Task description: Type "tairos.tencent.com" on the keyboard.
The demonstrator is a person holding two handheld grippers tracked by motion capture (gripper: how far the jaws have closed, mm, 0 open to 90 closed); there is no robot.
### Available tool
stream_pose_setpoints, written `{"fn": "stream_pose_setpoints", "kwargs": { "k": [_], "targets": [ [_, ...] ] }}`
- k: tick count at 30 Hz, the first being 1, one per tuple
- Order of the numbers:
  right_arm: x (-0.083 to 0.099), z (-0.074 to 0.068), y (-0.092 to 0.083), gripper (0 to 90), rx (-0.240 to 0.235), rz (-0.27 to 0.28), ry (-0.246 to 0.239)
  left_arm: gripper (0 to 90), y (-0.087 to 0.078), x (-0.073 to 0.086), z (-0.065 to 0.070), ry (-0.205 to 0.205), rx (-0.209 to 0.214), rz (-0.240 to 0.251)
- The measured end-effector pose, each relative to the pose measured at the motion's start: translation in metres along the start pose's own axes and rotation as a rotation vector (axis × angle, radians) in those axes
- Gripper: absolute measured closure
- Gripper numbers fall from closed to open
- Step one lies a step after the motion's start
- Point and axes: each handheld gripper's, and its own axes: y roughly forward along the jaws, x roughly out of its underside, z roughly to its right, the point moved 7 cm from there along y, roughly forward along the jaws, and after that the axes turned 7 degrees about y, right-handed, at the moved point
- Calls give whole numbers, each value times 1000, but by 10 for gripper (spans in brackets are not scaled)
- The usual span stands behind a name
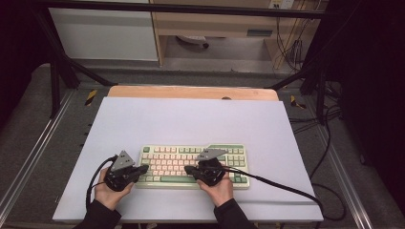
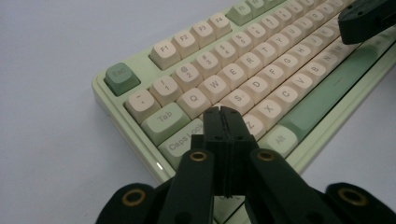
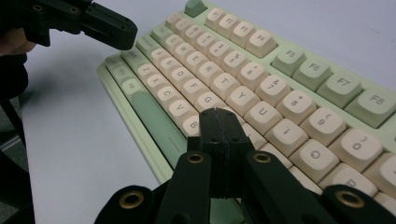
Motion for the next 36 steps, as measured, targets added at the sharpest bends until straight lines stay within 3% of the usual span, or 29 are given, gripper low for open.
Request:
{"fn": "stream_pose_setpoints", "kwargs": {
  "k": [19,28,36],
  "targets": [
    [8,-1,11,900,0,-29,-1,900,-2,-1,-1,-11,1,10],
    [0,2,-4,900,27,-10,-31,900,-4,-3,0,-13,11,21],
    [0,13,-19,900,47,-1,-19,900,-3,-8,5,-15,17,27]
  ]
}}
